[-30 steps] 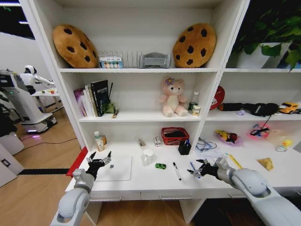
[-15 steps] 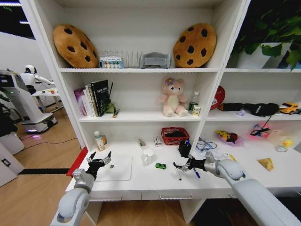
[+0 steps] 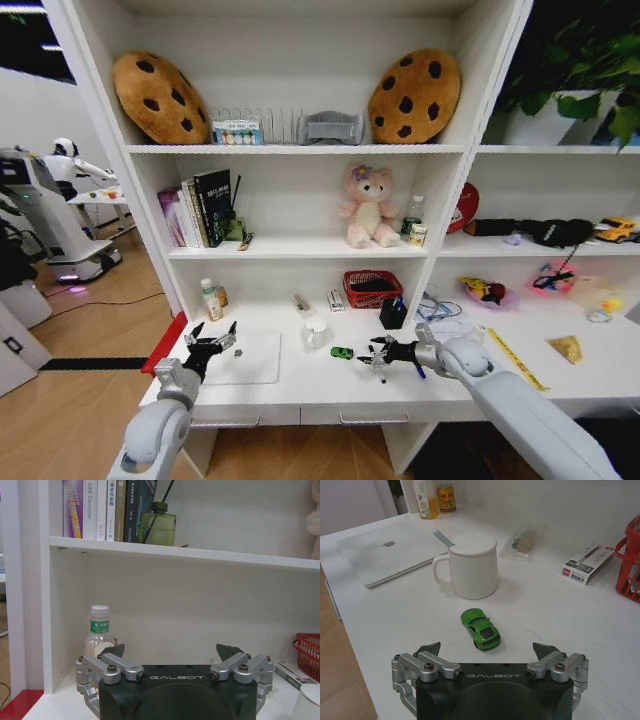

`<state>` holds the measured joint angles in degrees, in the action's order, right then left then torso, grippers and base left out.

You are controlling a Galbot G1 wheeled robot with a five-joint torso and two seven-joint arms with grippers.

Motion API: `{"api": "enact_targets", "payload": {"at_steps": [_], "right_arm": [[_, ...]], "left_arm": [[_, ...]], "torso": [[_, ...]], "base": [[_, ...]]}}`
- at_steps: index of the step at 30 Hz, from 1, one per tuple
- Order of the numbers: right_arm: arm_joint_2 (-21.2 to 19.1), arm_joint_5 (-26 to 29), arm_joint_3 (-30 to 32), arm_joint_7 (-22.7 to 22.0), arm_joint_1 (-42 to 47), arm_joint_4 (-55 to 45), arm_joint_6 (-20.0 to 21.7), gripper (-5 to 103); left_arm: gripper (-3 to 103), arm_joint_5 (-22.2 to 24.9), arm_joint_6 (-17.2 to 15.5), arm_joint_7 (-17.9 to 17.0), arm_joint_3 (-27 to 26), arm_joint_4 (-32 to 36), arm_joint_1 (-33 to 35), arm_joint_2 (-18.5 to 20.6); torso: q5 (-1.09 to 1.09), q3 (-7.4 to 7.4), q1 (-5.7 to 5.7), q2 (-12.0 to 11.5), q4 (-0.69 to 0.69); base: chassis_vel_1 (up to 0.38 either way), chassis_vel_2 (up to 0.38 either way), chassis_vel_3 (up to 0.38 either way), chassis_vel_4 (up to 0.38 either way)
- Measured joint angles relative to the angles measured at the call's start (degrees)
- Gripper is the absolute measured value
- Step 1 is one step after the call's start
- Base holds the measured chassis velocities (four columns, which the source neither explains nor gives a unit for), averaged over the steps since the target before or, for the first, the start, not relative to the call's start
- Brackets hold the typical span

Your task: Organize the objects on the table.

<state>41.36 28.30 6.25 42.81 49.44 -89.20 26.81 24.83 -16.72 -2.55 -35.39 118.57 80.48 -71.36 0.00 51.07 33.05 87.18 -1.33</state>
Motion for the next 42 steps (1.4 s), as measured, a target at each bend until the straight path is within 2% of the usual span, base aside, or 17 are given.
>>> {"api": "enact_targets", "payload": {"at_steps": [10,14,20,26,42], "right_arm": [[-3.2,-0.3,-7.7,1.5,-7.8,1.4,-0.1,100],[-3.2,-0.4,-9.6,1.5,-9.7,2.4,-0.2,100],[-1.5,-1.1,-13.1,1.4,-12.5,5.1,-0.3,100],[0.3,-2.6,-20.3,2.0,-17.1,7.7,-1.0,100],[3.7,-3.9,-27.8,1.2,-23.8,10.9,-1.3,100]], "left_arm": [[100,0.0,0.0,0.0,0.0,0.0,0.0,0.0],[100,0.0,0.0,0.0,0.0,0.0,0.0,0.0],[100,0.0,0.0,0.0,0.0,0.0,0.0,0.0],[100,0.0,0.0,0.0,0.0,0.0,0.0,0.0],[100,0.0,0.0,0.0,0.0,0.0,0.0,0.0]], "torso": [[-0.02,0.0,0.0,0.0,0.01],[0.0,0.0,0.0,0.0,0.01],[0.0,0.0,0.0,0.0,0.01],[0.01,0.0,0.0,0.0,0.01],[0.0,0.0,0.0,0.0,0.01]], "base": [[0.0,0.0,0.0,0.0],[0.0,0.0,0.0,0.0],[0.0,0.0,0.0,0.0],[0.0,0.0,0.0,0.0],[0.0,0.0,0.0,0.0]]}}
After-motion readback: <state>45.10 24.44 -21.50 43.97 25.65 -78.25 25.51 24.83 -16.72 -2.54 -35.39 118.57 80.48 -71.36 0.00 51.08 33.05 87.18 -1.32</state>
